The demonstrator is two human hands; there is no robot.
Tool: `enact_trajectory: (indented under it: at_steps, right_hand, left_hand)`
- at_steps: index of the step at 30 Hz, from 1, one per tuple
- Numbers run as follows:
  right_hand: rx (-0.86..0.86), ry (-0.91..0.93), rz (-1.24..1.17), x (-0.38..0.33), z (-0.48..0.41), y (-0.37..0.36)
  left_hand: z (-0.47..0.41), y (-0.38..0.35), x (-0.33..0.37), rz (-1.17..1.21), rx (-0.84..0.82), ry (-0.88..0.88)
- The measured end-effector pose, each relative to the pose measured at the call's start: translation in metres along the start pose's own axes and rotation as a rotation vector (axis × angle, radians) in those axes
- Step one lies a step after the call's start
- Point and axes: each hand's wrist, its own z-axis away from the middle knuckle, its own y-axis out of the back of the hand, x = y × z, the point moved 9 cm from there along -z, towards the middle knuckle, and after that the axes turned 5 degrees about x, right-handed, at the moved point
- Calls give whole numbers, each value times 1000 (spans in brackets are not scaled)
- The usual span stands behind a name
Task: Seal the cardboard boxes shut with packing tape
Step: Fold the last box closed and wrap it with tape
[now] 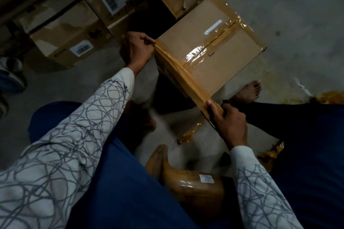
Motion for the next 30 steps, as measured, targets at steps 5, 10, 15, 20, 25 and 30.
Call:
enact_trajectory:
  at_steps: [5,10,15,20,25,30]
  right_hand:
    - [19,-59,106,1,-17,-3]
    - [-38,-109,81,-4,-27,-18]
    - [-117,-298,-4,14,-32,-29]
    - [-185,-282,-8,9,-37,-27]
    - [-195,-275,25,3,-36,-22]
    - [-204,-294,14,4,-33,-25]
  left_hand:
    - [16,-18,14,-164,-38,-129]
    - [75,-87,2,303,-191,289]
    - [94,-108,10,440,130,409]
    - [101,-113,10,497,198,366]
    - [146,-129,9,321,132,348]
    - [145,-135,5,402,36,380]
